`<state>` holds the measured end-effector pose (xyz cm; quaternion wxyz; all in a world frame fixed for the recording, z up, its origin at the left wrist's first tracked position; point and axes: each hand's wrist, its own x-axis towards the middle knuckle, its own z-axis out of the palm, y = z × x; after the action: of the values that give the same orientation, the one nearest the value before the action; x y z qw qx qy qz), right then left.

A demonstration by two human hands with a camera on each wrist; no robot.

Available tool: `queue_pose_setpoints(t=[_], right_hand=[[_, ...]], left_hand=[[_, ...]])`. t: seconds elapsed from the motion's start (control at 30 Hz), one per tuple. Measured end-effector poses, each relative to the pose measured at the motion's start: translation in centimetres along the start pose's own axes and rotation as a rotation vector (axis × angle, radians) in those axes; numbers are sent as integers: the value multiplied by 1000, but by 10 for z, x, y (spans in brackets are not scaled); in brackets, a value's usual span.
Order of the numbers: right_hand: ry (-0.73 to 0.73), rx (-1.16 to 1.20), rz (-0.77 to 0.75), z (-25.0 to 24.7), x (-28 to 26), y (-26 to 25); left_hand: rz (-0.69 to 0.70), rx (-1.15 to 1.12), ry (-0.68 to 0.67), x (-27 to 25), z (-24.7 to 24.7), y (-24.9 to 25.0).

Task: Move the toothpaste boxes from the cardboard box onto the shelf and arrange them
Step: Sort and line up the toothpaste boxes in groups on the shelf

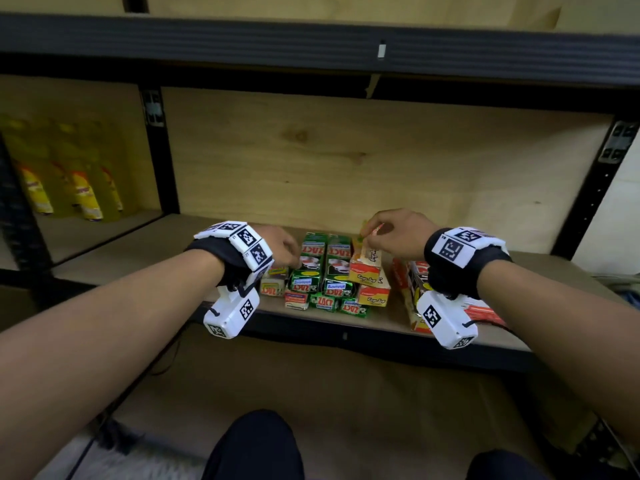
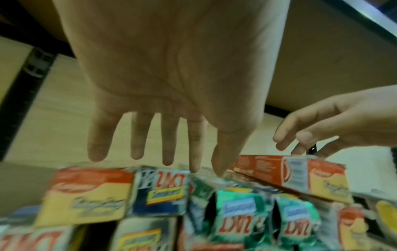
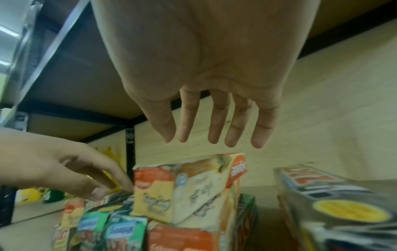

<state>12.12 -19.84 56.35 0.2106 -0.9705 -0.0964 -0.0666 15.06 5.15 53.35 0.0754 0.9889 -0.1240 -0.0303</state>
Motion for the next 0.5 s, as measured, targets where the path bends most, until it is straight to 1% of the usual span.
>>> queue_pose_setpoints(t=[0.07,0.2,0.27,0.37,0.5], right_hand=[[-18,-60,-63,13,1,-17],[-92,-298,-157,44,2,-44],[-102,-469,-166,57,3,-52],[-123,-692,-130,71,5,-53],[-126,-824,-111,81,11,-45]], left_hand=[[19,0,-36,-3,7,-17],[104,-39,16,-10,19,-38],[129,-33,44,-13,22,-43],[152,-51,43,-14,23,-46],[178,-32,55,-7,27,-43]])
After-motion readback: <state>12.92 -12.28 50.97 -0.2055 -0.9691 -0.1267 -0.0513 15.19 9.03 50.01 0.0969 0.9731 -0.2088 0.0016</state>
